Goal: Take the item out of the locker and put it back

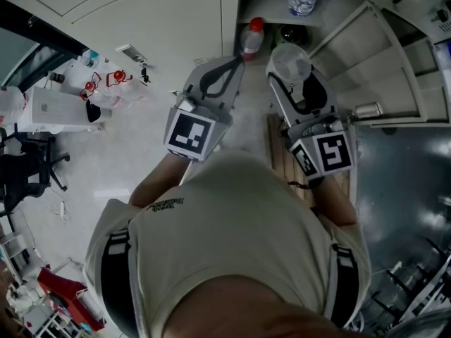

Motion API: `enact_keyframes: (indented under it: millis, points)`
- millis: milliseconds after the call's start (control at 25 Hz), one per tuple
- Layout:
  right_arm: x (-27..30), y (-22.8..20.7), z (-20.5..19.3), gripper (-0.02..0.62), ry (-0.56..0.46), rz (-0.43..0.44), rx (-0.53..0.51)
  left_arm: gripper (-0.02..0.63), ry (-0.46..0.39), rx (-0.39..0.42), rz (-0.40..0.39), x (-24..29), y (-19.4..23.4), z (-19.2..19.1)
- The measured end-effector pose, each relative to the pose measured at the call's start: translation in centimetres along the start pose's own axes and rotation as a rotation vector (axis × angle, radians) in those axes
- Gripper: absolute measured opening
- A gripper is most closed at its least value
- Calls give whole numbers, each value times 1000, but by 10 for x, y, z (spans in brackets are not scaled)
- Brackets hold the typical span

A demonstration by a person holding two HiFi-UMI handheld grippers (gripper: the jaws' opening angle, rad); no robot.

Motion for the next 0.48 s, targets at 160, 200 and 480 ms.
enact_keyframes:
  millis: [160,200,480]
  points:
    - [0,0,-1,261,3,3,1,12,14,0,8,-1,3,-3]
    - [1,0,-2,261,3,3,0,12,15,1,9,-1,4,-4]
    - [6,-6,-5,261,16,13,-29,12,13,11,16,3,4,0]
Point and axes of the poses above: the fingertips, and each gripper's own axes: x forward along the fingers, y to its left, z out of its top, the point moved 3 cm from there along -x, backward along the fingers, and after that the axes turned 13 degrees about -x, right-handed, at the moved point
